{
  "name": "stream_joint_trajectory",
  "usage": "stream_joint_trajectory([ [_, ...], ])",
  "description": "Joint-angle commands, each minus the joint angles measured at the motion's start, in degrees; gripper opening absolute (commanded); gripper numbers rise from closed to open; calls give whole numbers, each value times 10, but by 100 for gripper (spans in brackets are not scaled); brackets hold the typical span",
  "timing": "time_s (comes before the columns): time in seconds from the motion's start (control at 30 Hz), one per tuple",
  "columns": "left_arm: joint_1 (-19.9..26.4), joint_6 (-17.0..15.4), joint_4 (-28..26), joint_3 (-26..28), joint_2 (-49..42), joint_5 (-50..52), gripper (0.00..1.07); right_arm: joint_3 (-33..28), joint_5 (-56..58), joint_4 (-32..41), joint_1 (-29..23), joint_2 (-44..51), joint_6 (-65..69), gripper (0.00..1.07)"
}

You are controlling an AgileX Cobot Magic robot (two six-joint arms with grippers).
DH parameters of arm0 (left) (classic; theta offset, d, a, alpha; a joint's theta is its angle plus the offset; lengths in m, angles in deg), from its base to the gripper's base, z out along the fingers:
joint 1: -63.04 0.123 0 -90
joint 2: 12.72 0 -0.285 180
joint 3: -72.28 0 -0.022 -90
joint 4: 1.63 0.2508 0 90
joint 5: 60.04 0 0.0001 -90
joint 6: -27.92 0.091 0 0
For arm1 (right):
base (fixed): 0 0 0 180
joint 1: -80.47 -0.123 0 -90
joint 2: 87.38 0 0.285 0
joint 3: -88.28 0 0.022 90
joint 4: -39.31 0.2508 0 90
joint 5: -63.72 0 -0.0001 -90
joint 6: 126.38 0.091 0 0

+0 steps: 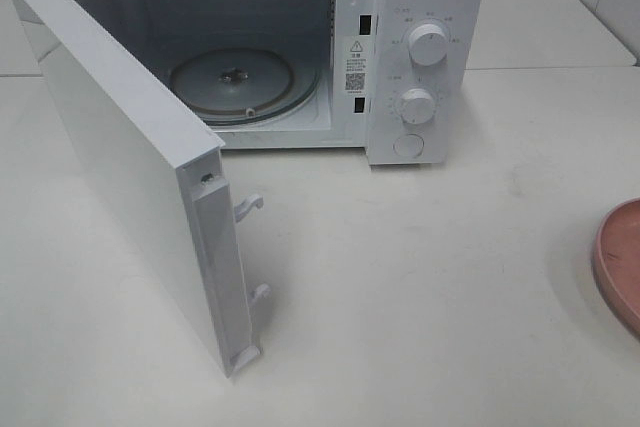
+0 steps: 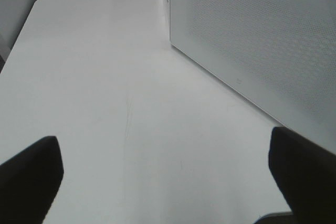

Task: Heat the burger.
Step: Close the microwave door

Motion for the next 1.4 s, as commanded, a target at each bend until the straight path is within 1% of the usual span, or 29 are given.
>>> stream_joint_trajectory([
  [0.03,0,-3,-1,-1,-3,9,100,-3,2,-1,4,18,-8,76],
  [1.4,0,-3,-2,-1,-3,9,100,-3,2,-1,4,18,-8,76],
])
